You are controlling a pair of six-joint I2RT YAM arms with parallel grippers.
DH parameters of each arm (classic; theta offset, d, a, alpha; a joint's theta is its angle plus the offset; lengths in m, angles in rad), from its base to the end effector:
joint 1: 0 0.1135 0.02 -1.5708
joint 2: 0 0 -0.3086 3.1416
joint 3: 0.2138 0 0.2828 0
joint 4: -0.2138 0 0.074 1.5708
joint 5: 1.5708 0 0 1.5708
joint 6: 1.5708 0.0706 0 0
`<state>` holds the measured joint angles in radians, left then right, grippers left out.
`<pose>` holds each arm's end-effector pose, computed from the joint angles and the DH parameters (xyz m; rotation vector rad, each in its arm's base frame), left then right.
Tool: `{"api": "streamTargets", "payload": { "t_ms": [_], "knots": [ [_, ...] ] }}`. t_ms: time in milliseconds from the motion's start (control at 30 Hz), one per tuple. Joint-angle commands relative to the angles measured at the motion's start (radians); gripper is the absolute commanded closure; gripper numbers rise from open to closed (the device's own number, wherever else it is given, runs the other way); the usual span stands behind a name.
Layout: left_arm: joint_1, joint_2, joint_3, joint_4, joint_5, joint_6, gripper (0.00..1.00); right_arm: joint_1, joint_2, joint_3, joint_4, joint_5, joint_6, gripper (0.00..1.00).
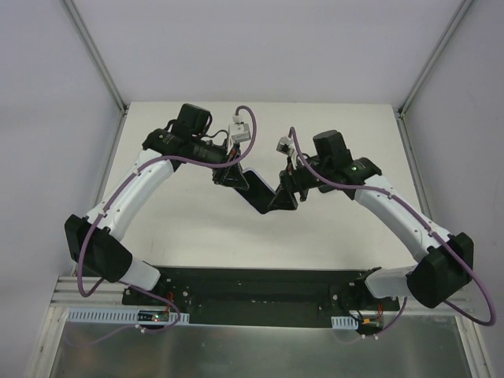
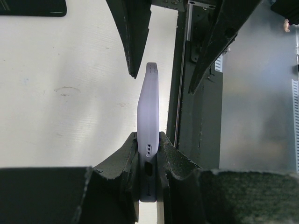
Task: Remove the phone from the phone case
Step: Pick up the phone at the center of the board.
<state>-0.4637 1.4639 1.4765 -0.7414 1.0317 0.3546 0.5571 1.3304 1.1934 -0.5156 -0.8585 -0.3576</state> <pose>0.2814 -0.2084 0.4104 1.3096 1.6950 -1.2262 0.2467 0.2166 0.3620 -1.3520 1.6724 1.0585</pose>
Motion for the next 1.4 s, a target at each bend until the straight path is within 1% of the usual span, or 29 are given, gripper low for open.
{"api": "streamTargets", "payload": {
  "t_ms": [0,67,167,333,433,533,667,800,900,967,1067,1233,1267,1300,1367],
  "knots": [
    [0.0,-0.063,0.025,0.039,0.073,0.014,1.0,0.001,0.018,-0.014,0.04,-0.063,-0.037,0.3],
    [0.0,-0.071,0.022,0.045,0.074,0.007,1.0,0.001,0.024,-0.012,0.042,-0.07,-0.04,0.31],
    [0.0,-0.077,0.016,0.06,0.079,-0.005,1.0,0.001,0.033,-0.008,0.043,-0.073,-0.041,0.36],
    [0.0,-0.083,0.002,0.096,0.087,-0.038,1.0,0.003,0.05,0.0,0.045,-0.094,-0.041,0.51],
    [-0.001,-0.085,-0.007,0.115,0.088,-0.054,1.0,0.004,0.055,0.006,0.045,-0.108,-0.041,0.57],
    [-0.001,-0.082,-0.015,0.131,0.091,-0.069,1.0,0.007,0.059,0.012,0.042,-0.117,-0.041,0.6],
    [-0.001,-0.077,-0.024,0.148,0.099,-0.083,1.0,0.015,0.062,0.02,0.04,-0.117,-0.044,0.59],
    [-0.001,-0.08,-0.035,0.162,0.1,-0.089,1.0,0.015,0.066,0.023,0.037,-0.123,-0.046,0.6],
    [-0.001,-0.08,-0.045,0.174,0.1,-0.094,1.0,0.018,0.07,0.031,0.025,-0.132,-0.05,0.69],
    [0.0,-0.076,-0.051,0.181,0.094,-0.097,1.0,0.02,0.072,0.049,-0.01,-0.139,-0.076,0.78],
    [0.0,-0.08,-0.062,0.188,0.077,-0.1,1.0,0.02,0.072,0.083,-0.087,-0.136,-0.115,1.0],
    [0.0,-0.076,-0.062,0.197,0.03,-0.121,0.99,0.021,0.032,0.097,-0.127,-0.1,-0.139,1.0],
    [0.0,-0.076,-0.061,0.197,0.021,-0.131,0.92,0.021,0.023,0.095,-0.127,-0.088,-0.136,1.0],
    [0.0,-0.074,-0.059,0.198,0.018,-0.135,0.82,0.021,0.015,0.097,-0.127,-0.076,-0.135,1.0],
    [0.0,-0.076,-0.061,0.2,0.018,-0.14,0.57,0.021,-0.002,0.095,-0.124,-0.047,-0.129,1.0]
  ]
}}
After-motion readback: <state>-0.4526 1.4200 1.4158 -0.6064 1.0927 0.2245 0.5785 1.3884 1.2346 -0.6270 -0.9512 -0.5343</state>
